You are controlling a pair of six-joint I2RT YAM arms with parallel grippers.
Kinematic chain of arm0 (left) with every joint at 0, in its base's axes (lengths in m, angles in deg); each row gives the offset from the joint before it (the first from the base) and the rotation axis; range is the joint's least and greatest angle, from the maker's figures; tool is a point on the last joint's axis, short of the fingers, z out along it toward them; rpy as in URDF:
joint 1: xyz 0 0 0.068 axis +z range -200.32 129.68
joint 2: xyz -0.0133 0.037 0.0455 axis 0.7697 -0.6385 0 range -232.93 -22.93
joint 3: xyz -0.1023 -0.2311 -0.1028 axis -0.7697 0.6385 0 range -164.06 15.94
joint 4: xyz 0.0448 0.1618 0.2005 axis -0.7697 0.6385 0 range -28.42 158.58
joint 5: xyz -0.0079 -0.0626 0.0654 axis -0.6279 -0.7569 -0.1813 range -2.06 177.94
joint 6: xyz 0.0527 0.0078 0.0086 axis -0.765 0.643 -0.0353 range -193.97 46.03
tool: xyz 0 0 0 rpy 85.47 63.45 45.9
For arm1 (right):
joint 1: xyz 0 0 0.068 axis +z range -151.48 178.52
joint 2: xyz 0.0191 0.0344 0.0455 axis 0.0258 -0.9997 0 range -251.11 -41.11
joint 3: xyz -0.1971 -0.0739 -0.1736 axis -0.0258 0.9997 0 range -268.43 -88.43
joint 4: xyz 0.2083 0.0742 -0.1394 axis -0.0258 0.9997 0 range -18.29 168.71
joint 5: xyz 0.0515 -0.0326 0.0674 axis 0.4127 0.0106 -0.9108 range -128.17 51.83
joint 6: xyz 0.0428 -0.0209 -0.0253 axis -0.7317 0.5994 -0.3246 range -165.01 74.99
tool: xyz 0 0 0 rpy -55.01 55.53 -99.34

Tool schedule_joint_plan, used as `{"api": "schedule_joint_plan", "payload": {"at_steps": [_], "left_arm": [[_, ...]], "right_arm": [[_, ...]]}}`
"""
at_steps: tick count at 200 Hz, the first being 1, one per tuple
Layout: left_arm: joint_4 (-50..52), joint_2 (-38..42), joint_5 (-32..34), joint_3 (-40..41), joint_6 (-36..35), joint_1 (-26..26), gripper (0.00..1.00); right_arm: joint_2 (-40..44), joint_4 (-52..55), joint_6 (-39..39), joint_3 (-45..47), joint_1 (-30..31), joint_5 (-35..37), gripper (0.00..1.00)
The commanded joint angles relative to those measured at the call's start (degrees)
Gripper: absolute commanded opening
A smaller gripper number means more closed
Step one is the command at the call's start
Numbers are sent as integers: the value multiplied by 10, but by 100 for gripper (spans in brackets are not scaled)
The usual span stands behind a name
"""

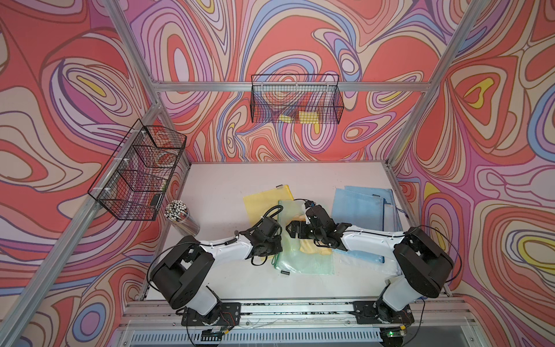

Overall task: Wipe the document bag
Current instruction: Wipe the dirt from the document bag.

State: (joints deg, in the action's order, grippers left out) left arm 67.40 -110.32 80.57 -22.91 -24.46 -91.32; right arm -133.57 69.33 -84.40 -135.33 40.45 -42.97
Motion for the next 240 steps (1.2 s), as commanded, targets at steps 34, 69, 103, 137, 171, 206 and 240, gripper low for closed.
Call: {"api": "schedule_joint_plan", "payload": {"at_steps": [34, 69, 103, 137, 171, 206, 240], "left_arm": [[28, 15, 14, 10, -8, -1, 0], [25, 15, 10, 6, -6, -1, 0], [32, 19, 14, 5, -9, -1, 0], [34, 15, 14, 7, -9, -2, 0], [31, 14, 11, 8, -6, -1, 0], [36, 14, 14, 9, -6, -1, 0], [37, 13, 17, 9, -7, -1, 0]], "right_arm": [[8, -120, -34, 15, -4, -62, 98], [-14, -134, -54, 18, -4, -58, 98], [-33, -175, -71, 29, -10, -73, 53], [-23, -167, -58, 23, -10, -67, 9], [-20, -113, -28, -5, -9, -54, 0], [-25, 53, 22, -57, -9, 34, 5], [-19, 163, 80, -74, -9, 118, 31]]}}
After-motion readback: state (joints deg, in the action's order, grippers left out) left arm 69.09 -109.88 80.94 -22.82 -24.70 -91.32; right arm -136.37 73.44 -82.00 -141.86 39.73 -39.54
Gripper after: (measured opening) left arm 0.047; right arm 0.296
